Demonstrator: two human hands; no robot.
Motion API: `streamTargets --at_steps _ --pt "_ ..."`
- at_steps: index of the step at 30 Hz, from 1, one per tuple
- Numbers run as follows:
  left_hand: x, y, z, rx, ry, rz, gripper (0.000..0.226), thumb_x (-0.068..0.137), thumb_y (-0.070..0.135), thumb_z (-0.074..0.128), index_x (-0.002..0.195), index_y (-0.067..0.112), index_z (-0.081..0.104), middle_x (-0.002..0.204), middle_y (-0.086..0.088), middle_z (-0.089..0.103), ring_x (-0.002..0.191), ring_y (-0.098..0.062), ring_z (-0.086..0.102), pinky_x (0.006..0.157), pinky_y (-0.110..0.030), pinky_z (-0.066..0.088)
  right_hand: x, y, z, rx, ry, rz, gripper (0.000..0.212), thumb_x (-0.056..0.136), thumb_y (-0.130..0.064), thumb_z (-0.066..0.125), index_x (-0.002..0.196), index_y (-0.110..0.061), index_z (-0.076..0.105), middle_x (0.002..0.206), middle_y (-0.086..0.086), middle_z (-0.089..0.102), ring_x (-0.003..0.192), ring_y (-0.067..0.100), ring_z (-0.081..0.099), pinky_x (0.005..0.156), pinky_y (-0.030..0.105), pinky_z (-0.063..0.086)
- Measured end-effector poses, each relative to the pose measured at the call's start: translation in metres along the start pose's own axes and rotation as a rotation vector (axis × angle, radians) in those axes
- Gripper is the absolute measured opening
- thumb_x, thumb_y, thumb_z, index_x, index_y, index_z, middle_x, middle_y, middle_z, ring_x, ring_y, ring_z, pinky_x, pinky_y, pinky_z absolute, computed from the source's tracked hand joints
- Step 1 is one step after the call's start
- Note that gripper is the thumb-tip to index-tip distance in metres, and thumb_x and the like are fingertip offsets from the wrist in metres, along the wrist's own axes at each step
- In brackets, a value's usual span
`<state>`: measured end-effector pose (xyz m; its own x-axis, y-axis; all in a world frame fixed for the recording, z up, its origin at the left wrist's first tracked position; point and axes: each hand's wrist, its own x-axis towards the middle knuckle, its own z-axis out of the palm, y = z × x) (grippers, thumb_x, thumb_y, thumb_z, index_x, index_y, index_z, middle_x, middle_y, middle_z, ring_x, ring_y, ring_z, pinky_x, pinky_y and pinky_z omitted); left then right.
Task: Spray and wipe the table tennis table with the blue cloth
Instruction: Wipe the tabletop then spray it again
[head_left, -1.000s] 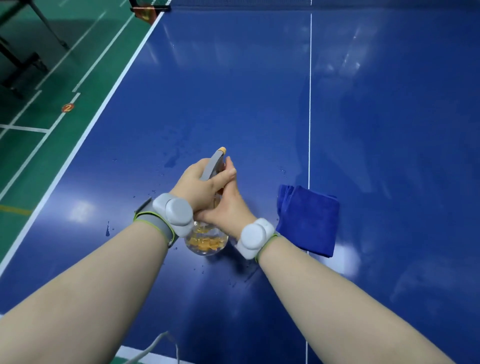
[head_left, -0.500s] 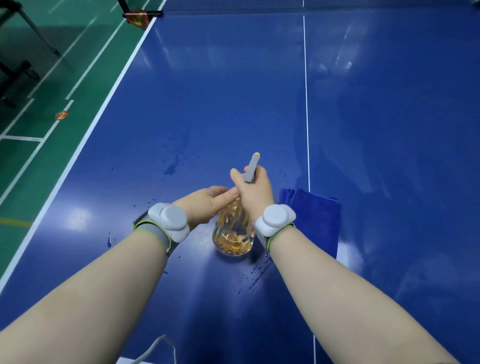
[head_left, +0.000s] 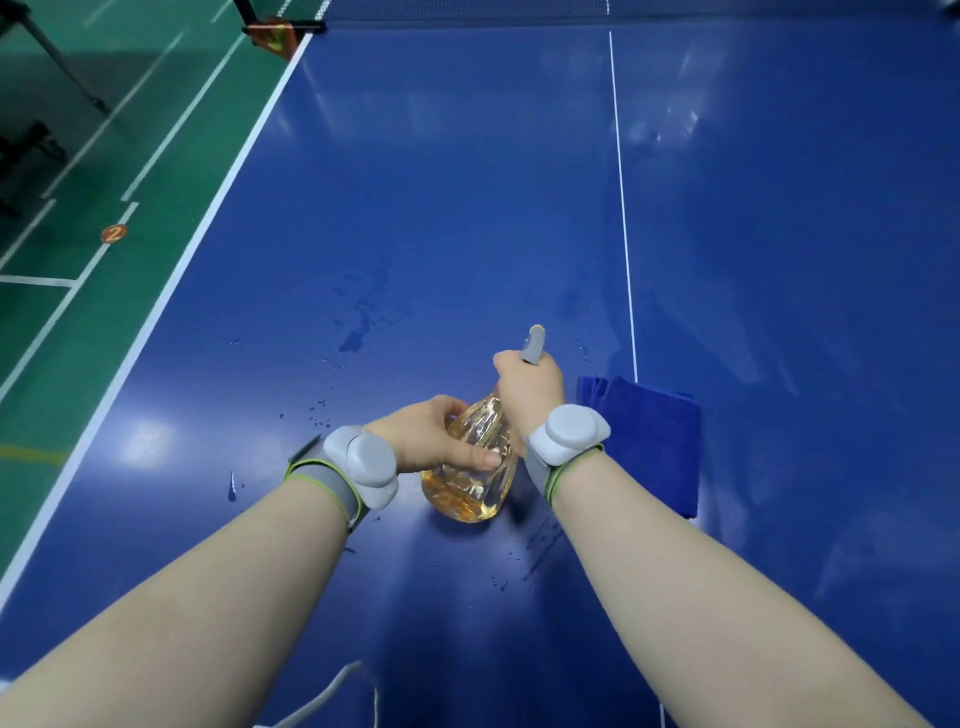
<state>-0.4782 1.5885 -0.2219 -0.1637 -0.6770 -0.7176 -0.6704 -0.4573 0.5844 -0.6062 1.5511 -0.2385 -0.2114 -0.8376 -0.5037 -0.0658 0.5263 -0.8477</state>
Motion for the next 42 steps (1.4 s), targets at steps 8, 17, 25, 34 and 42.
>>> streamTargets --at_steps 8,17,25,34,42 --pt "-0.033 -0.082 -0.047 0.074 -0.205 0.017 0.066 0.046 0.059 0.080 0.101 0.024 0.070 0.103 0.004 0.073 0.107 -0.015 0.064 0.106 -0.038 0.042 -0.060 0.001 0.087 -0.156 -0.372 -0.067 0.020 0.089 -0.010 0.055 0.110 -0.012 0.053 0.092 0.005 0.051 0.072 0.022 0.049 0.069 0.031 0.041" --pt "-0.073 -0.152 -0.087 0.014 -0.276 -0.003 0.071 0.047 0.057 0.082 0.106 0.021 0.068 0.107 -0.002 0.072 0.107 -0.026 0.064 0.101 -0.036 0.047 -0.114 0.017 0.160 -0.128 -0.401 -0.042 0.017 0.089 -0.011 0.057 0.104 -0.016 0.051 0.088 0.004 0.051 0.071 0.021 0.048 0.069 0.030 0.041" --pt "-0.078 -0.158 -0.046 0.148 -0.305 0.133 0.096 0.041 0.062 0.083 0.121 0.019 0.053 0.115 0.003 0.065 0.111 -0.015 0.060 0.104 -0.037 0.043 -0.146 0.061 0.116 0.118 0.024 0.012 0.015 0.088 -0.005 0.054 0.103 -0.005 0.051 0.094 0.003 0.046 0.074 0.021 0.040 0.072 0.032 0.034" --pt "-0.096 -0.156 0.016 0.247 -0.509 0.206 0.082 0.043 0.065 0.082 0.109 0.019 0.064 0.107 0.001 0.071 0.106 -0.016 0.065 0.104 -0.038 0.044 -0.193 0.115 0.074 0.120 0.266 0.029 0.008 0.064 -0.021 0.048 0.069 -0.019 0.042 0.067 0.008 0.031 0.062 0.023 0.031 0.059 0.036 0.031" --pt "-0.131 -0.166 0.057 0.239 -0.674 0.108 0.091 0.041 0.066 0.084 0.113 0.013 0.066 0.112 -0.005 0.070 0.107 -0.022 0.065 0.101 -0.038 0.047 -0.233 0.137 0.055 0.149 0.003 0.121 0.029 0.076 -0.014 0.062 0.103 -0.018 0.052 0.097 0.001 0.051 0.078 0.021 0.052 0.072 0.035 0.045"
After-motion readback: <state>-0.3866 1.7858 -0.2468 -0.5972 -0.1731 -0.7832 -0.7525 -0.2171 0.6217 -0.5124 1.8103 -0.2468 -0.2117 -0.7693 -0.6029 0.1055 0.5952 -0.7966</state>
